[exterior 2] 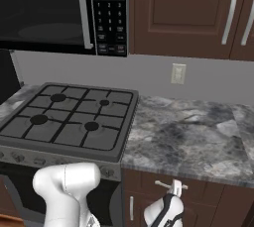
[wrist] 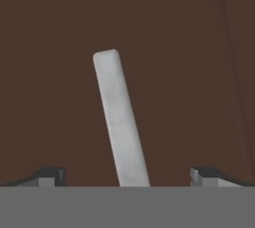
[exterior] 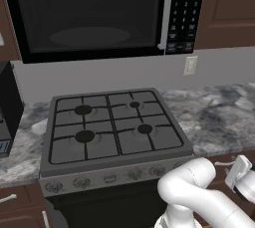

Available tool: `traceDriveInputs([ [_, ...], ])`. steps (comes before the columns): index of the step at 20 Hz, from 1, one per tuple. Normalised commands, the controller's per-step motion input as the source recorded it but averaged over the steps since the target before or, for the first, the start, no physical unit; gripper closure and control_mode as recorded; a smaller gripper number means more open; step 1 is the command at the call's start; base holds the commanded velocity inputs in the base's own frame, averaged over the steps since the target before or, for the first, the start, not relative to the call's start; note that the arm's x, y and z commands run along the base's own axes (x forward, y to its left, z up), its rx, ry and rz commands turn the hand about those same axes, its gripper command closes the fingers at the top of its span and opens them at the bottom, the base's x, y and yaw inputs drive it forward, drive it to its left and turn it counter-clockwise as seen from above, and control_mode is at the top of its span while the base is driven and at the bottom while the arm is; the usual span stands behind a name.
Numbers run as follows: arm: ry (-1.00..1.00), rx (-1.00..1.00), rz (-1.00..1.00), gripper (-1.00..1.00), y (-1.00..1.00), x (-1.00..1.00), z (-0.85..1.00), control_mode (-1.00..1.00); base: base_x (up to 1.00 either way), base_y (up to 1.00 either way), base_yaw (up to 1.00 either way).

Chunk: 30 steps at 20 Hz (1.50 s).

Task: Take the tongs from the drawer on the right and place them on the dining counter next to the tray containing the hot dog.

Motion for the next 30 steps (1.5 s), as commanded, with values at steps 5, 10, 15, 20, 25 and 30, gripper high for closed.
traceDriveInputs([
  [5, 0.0, 0.0, 0.0, -1.0, 0.0, 0.1, 0.0, -1.0, 0.0, 0.0, 0.0],
  [10, 0.0, 0.0, 0.0, -1.0, 0.0, 0.02, -0.15, -1.0, 0.0, 0.0, 0.0],
  [15, 0.0, 0.0, 0.0, -1.0, 0.0, 0.06, -0.13, -1.0, 0.0, 0.0, 0.0],
  [20, 0.0, 0.0, 0.0, -1.0, 0.0, 0.01, 0.0, -1.0, 0.0, 0.0, 0.0],
  [25, 0.0, 0.0, 0.0, -1.0, 0.0, 0.0, 0.0, -1.0, 0.0, 0.0, 0.0],
  [30, 0.0, 0.0, 0.0, 1.0, 0.0, 0.0, 0.0, -1.0, 0.0, 0.0, 0.0],
])
